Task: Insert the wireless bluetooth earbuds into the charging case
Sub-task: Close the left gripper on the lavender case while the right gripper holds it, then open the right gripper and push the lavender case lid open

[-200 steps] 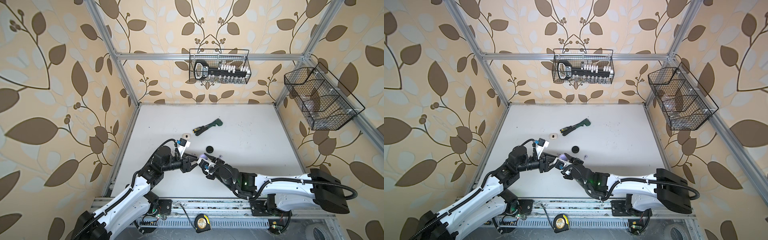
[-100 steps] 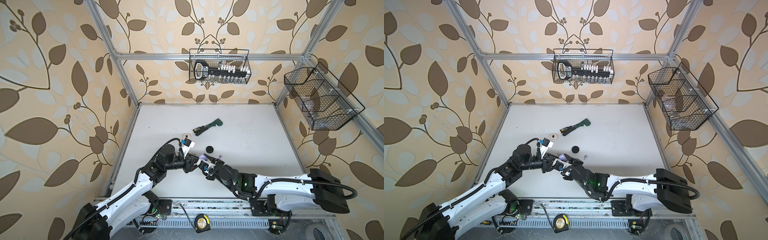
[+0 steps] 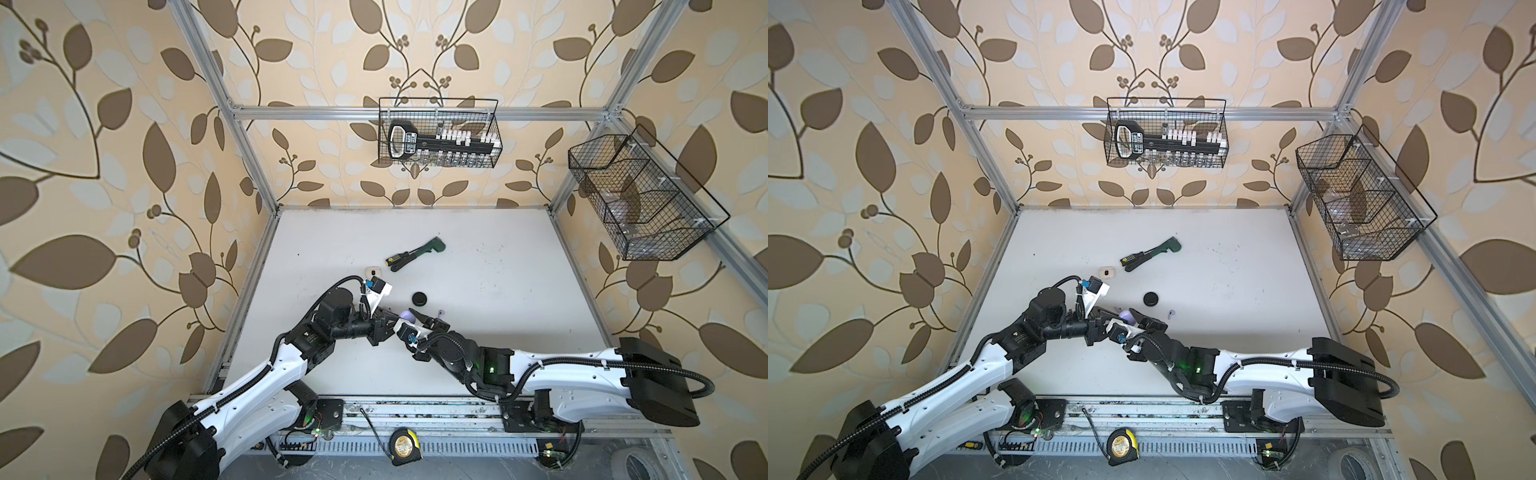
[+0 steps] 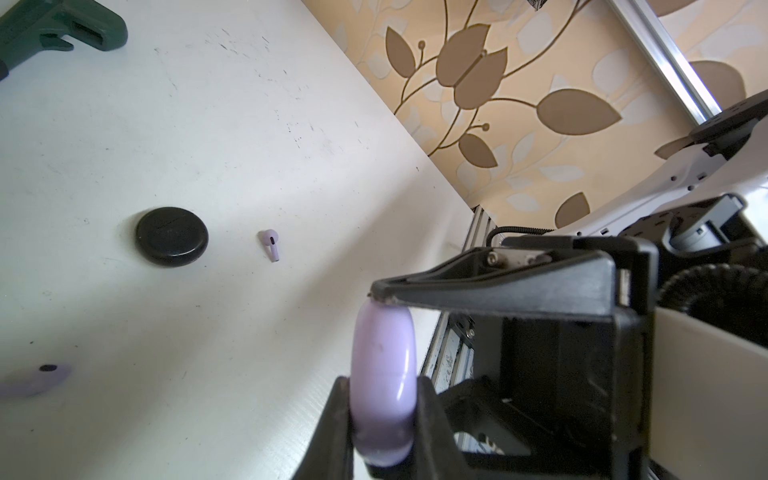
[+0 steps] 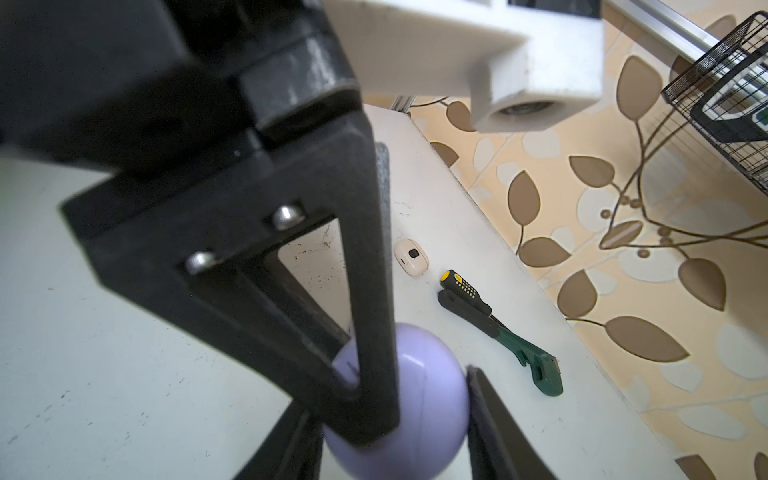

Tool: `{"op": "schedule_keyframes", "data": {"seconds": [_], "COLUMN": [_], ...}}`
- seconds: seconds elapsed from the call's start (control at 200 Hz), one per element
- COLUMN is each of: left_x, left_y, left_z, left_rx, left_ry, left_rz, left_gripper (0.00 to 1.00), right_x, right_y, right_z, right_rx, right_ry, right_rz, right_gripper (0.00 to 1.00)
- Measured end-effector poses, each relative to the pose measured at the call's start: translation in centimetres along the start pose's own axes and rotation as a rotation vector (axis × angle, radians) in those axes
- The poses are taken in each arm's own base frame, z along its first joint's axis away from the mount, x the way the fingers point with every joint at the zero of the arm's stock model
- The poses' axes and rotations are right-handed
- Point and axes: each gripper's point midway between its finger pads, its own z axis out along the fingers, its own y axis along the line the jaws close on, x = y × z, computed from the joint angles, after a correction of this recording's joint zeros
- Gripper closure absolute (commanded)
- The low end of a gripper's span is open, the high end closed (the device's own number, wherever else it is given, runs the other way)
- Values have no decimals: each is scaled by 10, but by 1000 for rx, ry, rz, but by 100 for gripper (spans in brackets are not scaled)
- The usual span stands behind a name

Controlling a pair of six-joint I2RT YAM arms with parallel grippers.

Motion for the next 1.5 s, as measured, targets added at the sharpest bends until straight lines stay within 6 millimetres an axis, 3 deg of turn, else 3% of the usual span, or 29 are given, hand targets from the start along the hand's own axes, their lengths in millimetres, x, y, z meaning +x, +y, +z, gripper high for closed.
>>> {"op": "schedule_keyframes", "data": {"seconds": [0.105,0.245,0.315,0.475,0.6,0.855,1.155,1.499], "left_x": [0,-4,-8,-26,-33,-31,-23,-21], "left_y": [0,6,9,-3,-24,-57,-60,-53], "left_z": [1,1,-2,-9,-14,-21,-17,-14], "left_rx": [-3,-48,-79,-58,27,173,195,162], "left_ry": [-2,-22,-45,-125,-170,-177,-144,-136], "left_rz": [16,58,86,205,297,384,385,393], "left_gripper": [100,100,100,100,100,100,100,100], "right_x": [-3,-6,-18,-52,-51,-32,-31,-22], "right_y": [-2,-7,-15,-59,-80,-59,-46,-53], "right_z": [-2,-14,-28,-69,-72,-58,-55,-52], "right_rx": [0,0,-2,28,41,-54,-124,-101], "right_ry": [-13,-27,-63,-216,-242,-148,-112,-67], "right_rz": [11,63,132,441,598,646,681,751], "right_gripper": [32,30,27,27,31,34,38,42]}}
